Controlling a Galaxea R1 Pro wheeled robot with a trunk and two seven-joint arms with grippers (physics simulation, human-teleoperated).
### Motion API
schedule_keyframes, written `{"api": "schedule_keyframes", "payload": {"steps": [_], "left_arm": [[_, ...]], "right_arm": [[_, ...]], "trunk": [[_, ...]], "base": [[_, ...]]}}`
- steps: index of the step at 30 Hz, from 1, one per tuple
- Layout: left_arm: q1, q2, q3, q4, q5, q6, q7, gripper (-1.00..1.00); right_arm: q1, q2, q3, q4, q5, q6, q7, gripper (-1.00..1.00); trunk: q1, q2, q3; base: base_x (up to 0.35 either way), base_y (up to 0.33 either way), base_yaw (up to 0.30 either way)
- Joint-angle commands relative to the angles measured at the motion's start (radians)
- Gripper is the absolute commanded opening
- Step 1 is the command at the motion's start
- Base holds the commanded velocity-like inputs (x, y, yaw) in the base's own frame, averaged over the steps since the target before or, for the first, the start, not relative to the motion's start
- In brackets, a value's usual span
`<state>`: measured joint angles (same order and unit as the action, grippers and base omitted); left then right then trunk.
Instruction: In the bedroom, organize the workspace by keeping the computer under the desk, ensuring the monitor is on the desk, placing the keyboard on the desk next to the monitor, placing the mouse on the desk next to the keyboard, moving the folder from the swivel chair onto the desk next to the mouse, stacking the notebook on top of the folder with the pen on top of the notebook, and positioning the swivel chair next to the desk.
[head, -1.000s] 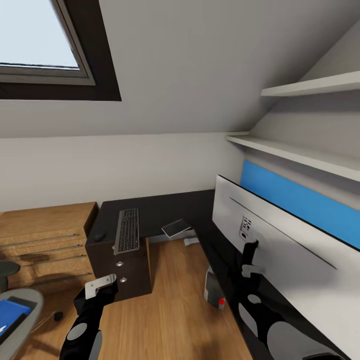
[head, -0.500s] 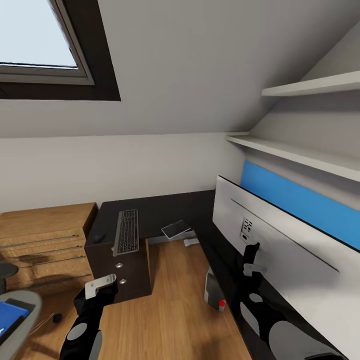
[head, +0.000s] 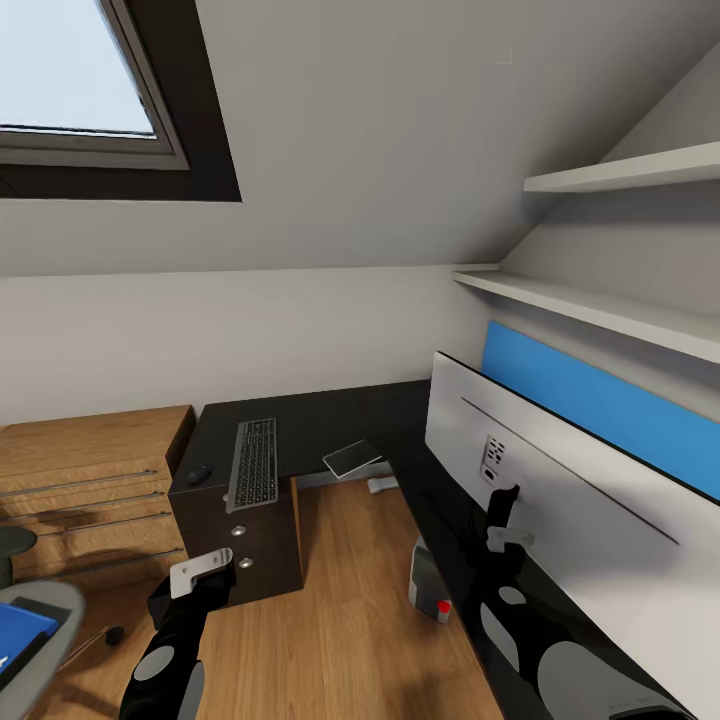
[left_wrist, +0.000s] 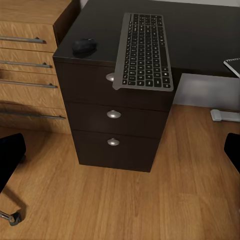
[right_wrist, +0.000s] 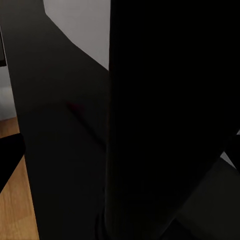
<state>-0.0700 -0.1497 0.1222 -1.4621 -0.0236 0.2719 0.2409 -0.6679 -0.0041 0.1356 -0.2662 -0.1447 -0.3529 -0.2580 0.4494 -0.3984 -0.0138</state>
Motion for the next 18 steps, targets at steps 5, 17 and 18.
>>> {"api": "schedule_keyframes", "payload": {"steps": [5, 17, 18], "left_arm": [[-0.001, -0.001, 0.001, -0.001, -0.002, 0.006, 0.001, 1.0], [-0.001, -0.001, 0.001, -0.001, -0.002, 0.006, 0.001, 1.0], [-0.001, -0.001, 0.001, -0.001, -0.002, 0.006, 0.001, 1.0]], "right_arm": [[-0.001, 0.0, 0.009, 0.001, -0.01, -0.004, -0.004, 1.0], [-0.001, 0.0, 0.009, 0.001, -0.01, -0.005, -0.004, -1.0], [-0.001, 0.0, 0.009, 0.001, -0.01, -0.005, -0.005, -1.0]], "trunk": [[0.001, -0.002, -0.001], [0.001, -0.002, -0.001], [0.001, -0.002, -0.001]], "base": [[0.0, 0.0, 0.0], [0.0, 0.0, 0.0], [0.0, 0.0, 0.0]]}}
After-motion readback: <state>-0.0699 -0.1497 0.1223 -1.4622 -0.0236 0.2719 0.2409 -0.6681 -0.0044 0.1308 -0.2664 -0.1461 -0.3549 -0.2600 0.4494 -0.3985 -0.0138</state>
